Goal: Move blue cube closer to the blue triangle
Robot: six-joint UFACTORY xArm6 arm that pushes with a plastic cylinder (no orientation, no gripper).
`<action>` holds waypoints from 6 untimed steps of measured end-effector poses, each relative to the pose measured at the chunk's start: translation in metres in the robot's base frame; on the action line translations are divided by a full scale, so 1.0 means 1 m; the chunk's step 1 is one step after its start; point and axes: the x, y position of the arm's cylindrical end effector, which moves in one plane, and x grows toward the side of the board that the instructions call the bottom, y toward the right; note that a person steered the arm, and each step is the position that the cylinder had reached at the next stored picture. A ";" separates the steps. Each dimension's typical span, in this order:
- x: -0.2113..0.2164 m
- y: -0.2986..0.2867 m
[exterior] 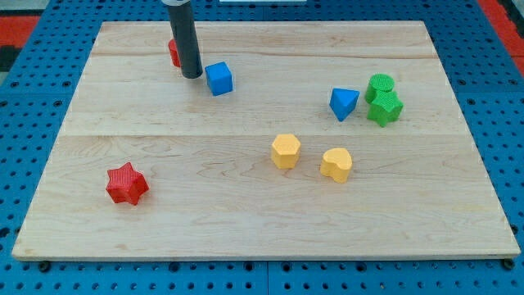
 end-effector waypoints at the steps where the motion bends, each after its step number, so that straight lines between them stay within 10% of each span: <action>1: 0.017 0.005; 6: 0.009 0.038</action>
